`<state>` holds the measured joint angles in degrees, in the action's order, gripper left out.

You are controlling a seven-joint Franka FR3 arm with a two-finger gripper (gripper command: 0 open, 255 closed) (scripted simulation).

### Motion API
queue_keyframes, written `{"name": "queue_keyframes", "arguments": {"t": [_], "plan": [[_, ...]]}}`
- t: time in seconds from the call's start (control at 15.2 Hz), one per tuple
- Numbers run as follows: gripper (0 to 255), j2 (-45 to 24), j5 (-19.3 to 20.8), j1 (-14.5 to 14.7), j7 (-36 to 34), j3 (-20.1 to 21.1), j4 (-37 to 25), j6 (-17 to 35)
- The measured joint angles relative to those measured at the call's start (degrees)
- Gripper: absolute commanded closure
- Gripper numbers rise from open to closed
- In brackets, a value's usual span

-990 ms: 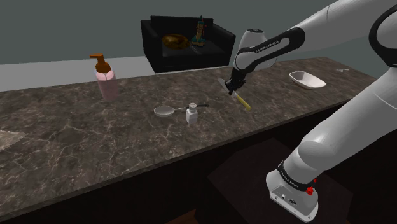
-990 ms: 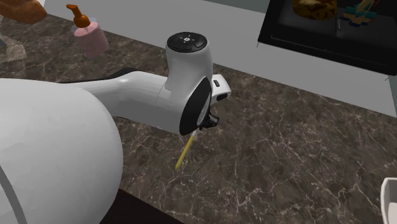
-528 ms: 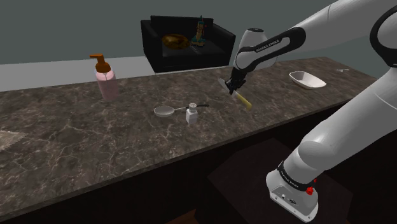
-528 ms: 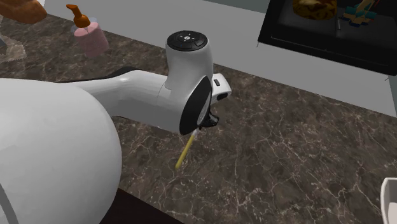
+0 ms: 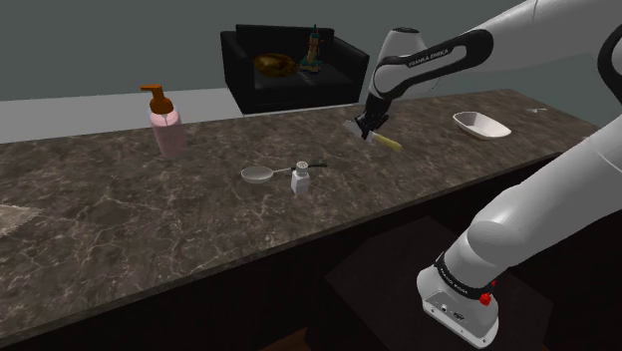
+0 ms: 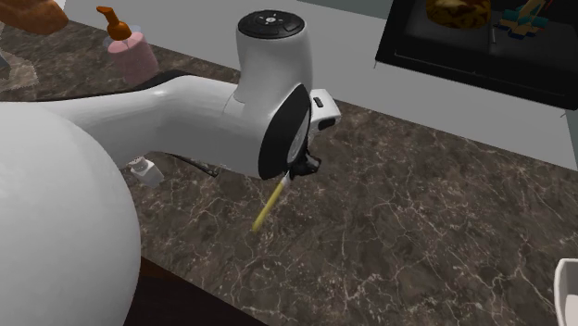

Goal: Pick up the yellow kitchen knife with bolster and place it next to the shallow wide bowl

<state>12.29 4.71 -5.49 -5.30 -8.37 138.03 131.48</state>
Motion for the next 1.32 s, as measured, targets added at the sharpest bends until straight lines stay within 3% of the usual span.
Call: {"name": "queue_keyframes", "arguments": {"t": [0.99, 1.32], "plan": [[255, 4.5, 0.0, 0.1, 0.0, 0.6, -7.5, -12.0], [255, 3.8, 0.3, -2.0, 5.6, -3.1, -9.4, -12.9]]}}
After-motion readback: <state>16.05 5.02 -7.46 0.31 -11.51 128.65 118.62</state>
